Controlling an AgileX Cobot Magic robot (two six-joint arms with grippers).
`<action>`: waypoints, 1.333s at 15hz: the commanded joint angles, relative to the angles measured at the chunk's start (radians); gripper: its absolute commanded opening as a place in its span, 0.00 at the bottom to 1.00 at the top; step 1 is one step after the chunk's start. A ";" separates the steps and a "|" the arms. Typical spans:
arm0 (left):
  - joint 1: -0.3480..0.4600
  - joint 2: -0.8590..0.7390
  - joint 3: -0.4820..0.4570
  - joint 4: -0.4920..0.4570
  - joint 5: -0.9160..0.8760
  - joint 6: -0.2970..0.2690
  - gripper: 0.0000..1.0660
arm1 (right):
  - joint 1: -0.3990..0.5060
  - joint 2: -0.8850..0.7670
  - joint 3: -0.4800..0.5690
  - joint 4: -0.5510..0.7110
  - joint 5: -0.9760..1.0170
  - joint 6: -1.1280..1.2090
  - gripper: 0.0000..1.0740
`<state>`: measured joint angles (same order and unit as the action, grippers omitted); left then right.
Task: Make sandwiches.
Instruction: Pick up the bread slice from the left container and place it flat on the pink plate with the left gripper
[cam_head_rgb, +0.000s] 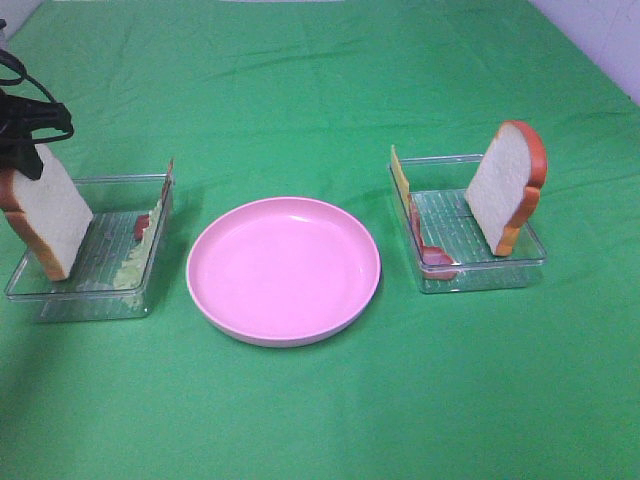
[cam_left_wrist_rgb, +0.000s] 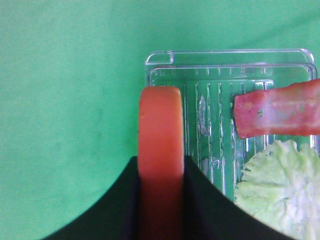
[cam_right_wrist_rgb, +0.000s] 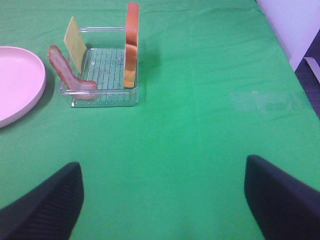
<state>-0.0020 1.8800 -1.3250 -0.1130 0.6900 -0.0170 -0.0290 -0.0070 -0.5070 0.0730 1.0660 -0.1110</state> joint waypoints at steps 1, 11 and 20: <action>-0.001 -0.055 -0.018 -0.011 0.011 -0.001 0.00 | -0.009 -0.014 0.001 0.000 -0.007 -0.003 0.77; -0.001 -0.393 -0.069 -0.528 0.095 0.171 0.00 | -0.009 -0.014 0.001 0.000 -0.007 -0.003 0.77; -0.326 -0.059 -0.068 -0.727 0.047 0.301 0.00 | -0.009 -0.014 0.001 0.004 -0.007 -0.003 0.77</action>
<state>-0.3130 1.8040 -1.3880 -0.8150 0.7570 0.2850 -0.0290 -0.0070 -0.5070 0.0740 1.0660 -0.1110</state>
